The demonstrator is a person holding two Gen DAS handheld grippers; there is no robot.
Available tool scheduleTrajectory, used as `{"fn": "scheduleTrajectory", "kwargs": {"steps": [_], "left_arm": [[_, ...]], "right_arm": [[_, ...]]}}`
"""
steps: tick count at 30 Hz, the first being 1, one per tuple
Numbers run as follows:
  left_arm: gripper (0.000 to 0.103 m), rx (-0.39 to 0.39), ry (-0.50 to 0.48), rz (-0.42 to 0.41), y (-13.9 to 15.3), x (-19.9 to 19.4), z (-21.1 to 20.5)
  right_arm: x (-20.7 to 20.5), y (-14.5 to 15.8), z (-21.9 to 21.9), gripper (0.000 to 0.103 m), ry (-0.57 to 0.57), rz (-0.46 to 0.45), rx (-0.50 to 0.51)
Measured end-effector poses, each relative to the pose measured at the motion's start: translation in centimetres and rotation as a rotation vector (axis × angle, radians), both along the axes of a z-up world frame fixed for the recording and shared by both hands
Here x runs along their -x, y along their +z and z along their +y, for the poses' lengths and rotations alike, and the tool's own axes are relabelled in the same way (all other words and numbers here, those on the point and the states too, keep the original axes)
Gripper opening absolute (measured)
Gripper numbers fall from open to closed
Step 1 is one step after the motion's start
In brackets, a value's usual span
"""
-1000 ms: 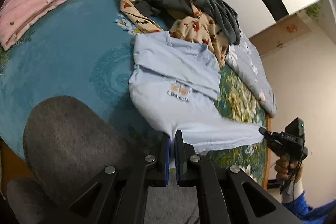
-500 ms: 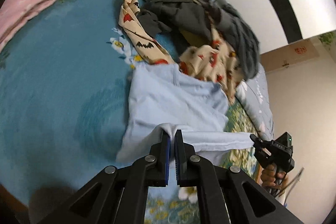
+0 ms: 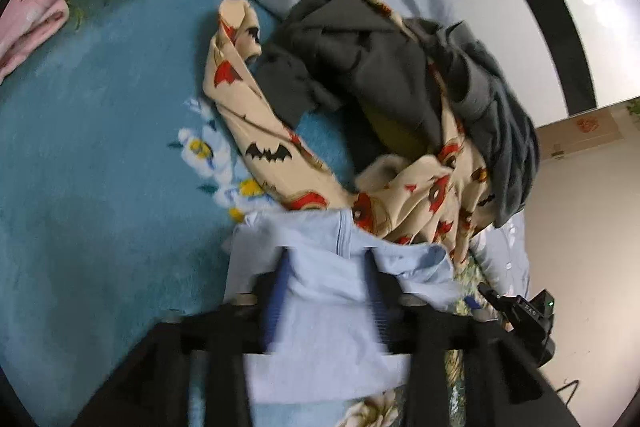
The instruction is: Fold clothes
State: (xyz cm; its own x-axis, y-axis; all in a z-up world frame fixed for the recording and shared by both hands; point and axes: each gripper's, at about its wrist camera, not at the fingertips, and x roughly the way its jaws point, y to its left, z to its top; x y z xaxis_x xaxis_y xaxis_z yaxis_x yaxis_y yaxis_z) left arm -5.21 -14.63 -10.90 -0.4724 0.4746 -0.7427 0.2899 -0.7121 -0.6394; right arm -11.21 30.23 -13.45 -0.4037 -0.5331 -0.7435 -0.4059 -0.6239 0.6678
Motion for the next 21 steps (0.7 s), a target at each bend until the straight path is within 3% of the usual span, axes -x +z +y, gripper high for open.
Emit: {"fn": "scheduleTrajectory", "kwargs": {"steps": [1, 2, 7, 10, 13, 17, 21], "left_arm": [[0.053, 0.017, 0.017, -0.008, -0.3, -0.7, -0.4], [0.053, 0.031, 0.033, -0.02, -0.8, -1.5, -0.7], [0.053, 0.031, 0.07, -0.098, -5.1, -7.7, -0.5], [0.052, 0.05, 0.055, -0.169, -7.8, -10.0, 0.7], [0.051, 0.068, 0.025, -0.22, -9.3, -10.4, 2.0], [0.051, 0.129, -0.015, -0.223, -9.7, -9.8, 3.4], [0.041, 0.086, -0.015, -0.263, -11.1, -10.0, 3.8]], "right_arm": [[-0.1, 0.0, 0.4, 0.05, -0.01, 0.015, -0.01], [-0.2, 0.0, 0.8, 0.052, -0.02, 0.028, -0.021], [-4.7, -1.2, 2.4, 0.052, 0.025, 0.012, -0.058], [-9.4, -3.6, 2.8, 0.052, 0.052, -0.083, -0.071], [-13.6, -5.9, 3.2, 0.052, 0.036, -0.162, -0.034], [-15.4, -7.7, 2.6, 0.052, -0.004, -0.179, 0.032], [-15.5, -8.4, 1.0, 0.052, -0.034, -0.154, 0.108]]}}
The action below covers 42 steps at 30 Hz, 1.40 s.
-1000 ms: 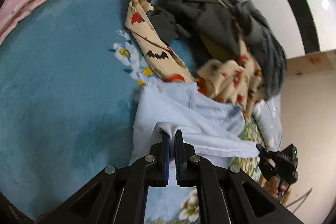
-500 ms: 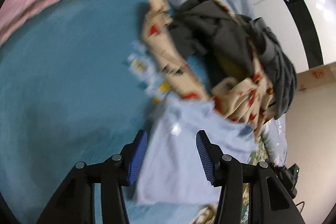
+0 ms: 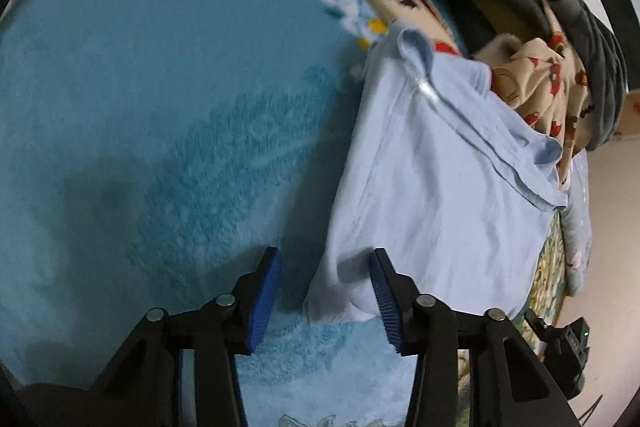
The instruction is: Fold clothes
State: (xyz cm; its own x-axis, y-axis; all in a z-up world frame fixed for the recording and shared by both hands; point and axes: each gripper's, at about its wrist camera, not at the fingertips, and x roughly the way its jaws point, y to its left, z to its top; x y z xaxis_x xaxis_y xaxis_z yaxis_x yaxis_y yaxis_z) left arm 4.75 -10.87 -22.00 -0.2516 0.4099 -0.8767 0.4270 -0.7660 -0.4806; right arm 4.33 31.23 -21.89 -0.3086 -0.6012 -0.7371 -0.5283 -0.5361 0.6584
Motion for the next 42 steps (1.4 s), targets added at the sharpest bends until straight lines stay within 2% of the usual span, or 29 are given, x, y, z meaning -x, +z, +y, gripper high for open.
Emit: {"fn": "scheduleTrajectory", "kwargs": {"steps": [5, 6, 7, 9, 15, 20, 29, 33, 37, 40, 42], "left_arm": [[0.024, -0.011, -0.042, 0.002, -0.1, 0.0, 1.0], [0.022, -0.01, -0.053, 0.001, 0.0, 0.0, 1.2], [0.021, -0.014, -0.063, 0.002, 0.1, -0.1, 1.4], [0.02, -0.028, -0.084, 0.012, 0.4, -0.4, 1.9], [0.021, -0.038, -0.091, 0.043, 1.1, -1.2, 2.2], [0.023, -0.049, -0.105, 0.027, 1.2, -1.6, 2.4], [0.021, 0.004, -0.179, 0.004, 1.5, -2.2, 3.9], [0.024, -0.008, -0.176, 0.036, 2.2, -2.8, 3.9], [0.024, -0.003, -0.19, 0.025, 2.0, -3.0, 4.1], [0.021, 0.04, -0.218, 0.011, 1.8, -2.9, 4.3], [0.006, 0.078, -0.232, -0.005, 1.5, -2.7, 4.3]], "right_arm": [[0.6, -0.5, -1.3, 0.049, 0.006, 0.021, -0.019], [0.8, -0.6, -1.4, 0.043, -0.001, 0.021, -0.027], [0.8, -0.5, -1.4, 0.029, -0.005, 0.017, -0.039], [1.0, -0.3, -1.3, 0.009, -0.008, 0.013, -0.054], [1.7, 2.2, -1.7, 0.005, 0.032, 0.076, -0.111], [1.8, 3.2, -1.5, 0.005, 0.025, 0.095, -0.096], [1.7, 2.8, -1.6, 0.005, 0.02, 0.062, -0.102], [1.6, 2.7, -1.4, 0.005, 0.007, 0.048, -0.092], [1.7, 2.6, -1.5, 0.005, 0.009, 0.04, -0.096], [1.8, 2.4, -1.5, 0.005, 0.004, 0.03, -0.091], [1.8, 2.3, -1.5, 0.005, 0.005, 0.025, -0.091]]}}
